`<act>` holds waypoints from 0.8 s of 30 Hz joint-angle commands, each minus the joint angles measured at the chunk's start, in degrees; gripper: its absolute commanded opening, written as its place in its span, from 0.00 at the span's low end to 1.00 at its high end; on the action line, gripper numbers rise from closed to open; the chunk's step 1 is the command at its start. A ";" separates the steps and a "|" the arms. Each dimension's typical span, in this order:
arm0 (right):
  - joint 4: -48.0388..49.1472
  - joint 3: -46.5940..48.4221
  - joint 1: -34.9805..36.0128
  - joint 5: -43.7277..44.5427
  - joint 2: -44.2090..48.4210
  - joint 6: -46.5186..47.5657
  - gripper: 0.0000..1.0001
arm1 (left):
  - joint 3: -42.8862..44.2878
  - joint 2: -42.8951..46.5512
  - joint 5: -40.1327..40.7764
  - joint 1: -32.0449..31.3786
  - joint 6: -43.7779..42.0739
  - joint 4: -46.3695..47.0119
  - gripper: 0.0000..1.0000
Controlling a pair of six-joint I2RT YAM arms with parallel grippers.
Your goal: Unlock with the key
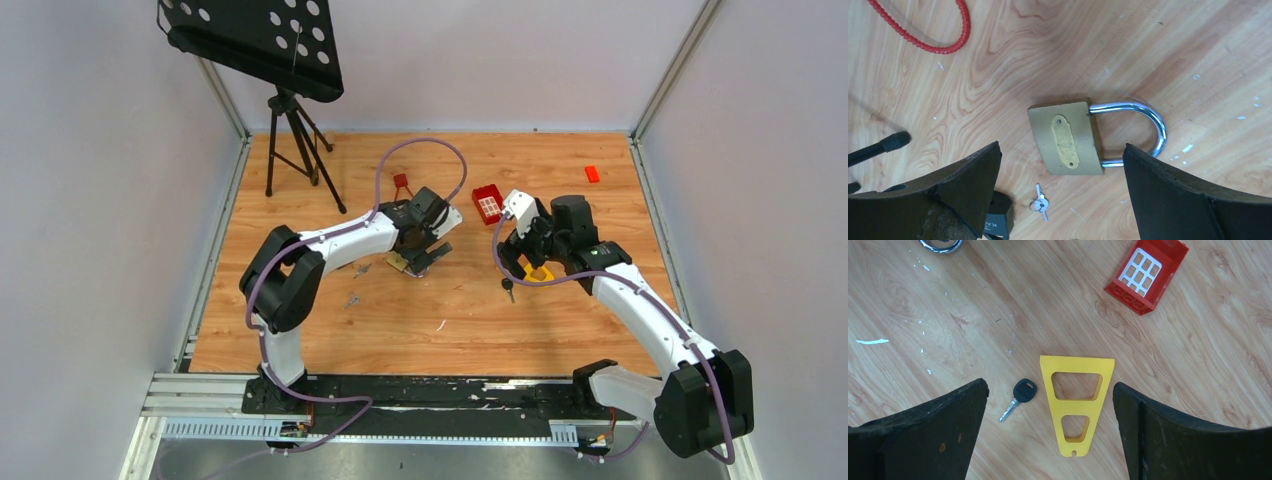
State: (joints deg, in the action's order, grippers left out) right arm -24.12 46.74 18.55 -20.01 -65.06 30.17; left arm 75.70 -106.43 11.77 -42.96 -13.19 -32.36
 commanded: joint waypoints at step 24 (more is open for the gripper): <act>1.71 0.02 -0.77 0.14 1.09 1.19 0.97 | -0.16 -1.50 3.87 -5.09 -3.29 0.65 0.98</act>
State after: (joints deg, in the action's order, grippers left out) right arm -24.12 46.74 18.24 -19.99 -65.21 30.59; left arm 75.68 -108.55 14.44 -48.25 -15.33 -32.23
